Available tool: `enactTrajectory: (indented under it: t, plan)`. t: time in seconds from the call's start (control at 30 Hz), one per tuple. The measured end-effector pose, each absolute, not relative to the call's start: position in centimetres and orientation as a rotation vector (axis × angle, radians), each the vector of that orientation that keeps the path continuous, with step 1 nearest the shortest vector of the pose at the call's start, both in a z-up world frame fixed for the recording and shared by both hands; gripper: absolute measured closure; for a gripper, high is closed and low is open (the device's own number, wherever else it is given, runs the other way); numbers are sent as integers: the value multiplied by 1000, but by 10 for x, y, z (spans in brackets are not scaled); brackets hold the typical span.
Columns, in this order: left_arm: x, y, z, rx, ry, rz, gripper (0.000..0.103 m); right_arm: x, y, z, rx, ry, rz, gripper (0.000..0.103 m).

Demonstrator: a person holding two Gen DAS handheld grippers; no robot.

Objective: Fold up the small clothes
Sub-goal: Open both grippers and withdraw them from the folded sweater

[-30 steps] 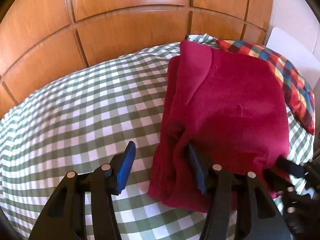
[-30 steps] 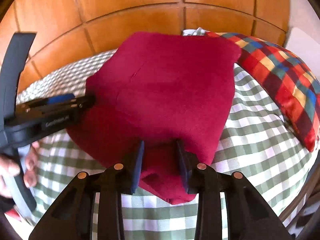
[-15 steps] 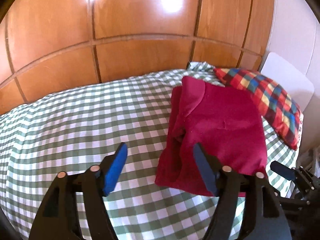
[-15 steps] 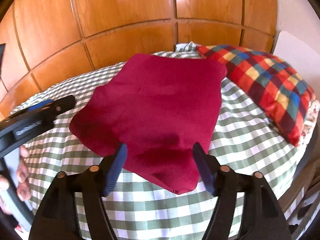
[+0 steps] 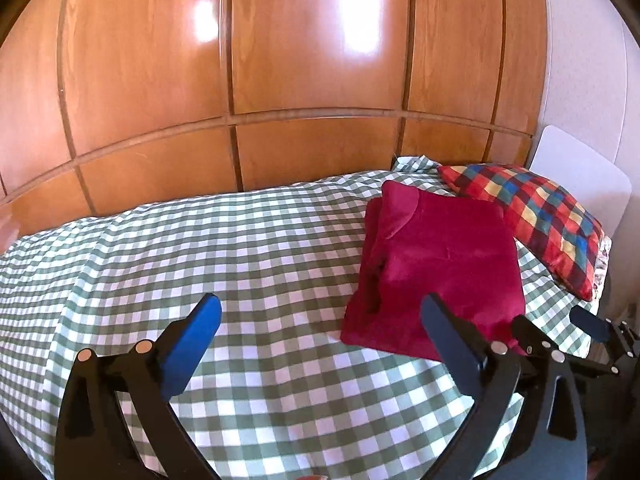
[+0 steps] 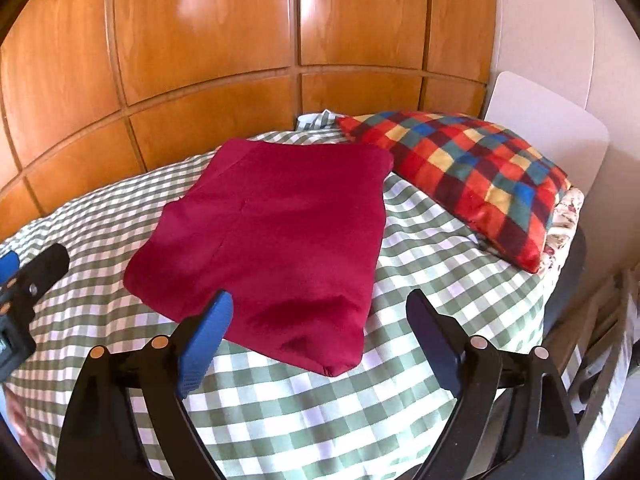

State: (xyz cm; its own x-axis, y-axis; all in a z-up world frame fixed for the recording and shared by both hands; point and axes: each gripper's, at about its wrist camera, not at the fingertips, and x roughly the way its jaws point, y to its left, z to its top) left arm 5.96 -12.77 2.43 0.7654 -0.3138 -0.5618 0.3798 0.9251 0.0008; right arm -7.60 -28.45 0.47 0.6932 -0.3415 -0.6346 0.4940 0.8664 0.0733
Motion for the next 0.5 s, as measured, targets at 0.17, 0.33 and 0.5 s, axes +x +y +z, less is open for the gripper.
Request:
enactTrajectory:
  t: [0.17, 0.33, 0.5]
  plan:
    - [51, -125, 25, 118, 588, -365, 3, -81, -276, 11, 235, 636, -472, 14]
    - [44, -127, 26, 124, 577, -362, 3, -87, -274, 14, 225, 619, -502, 14]
    - [41, -127, 27, 126, 572, -364, 3, -91, -277, 14, 239, 613, -537, 14]
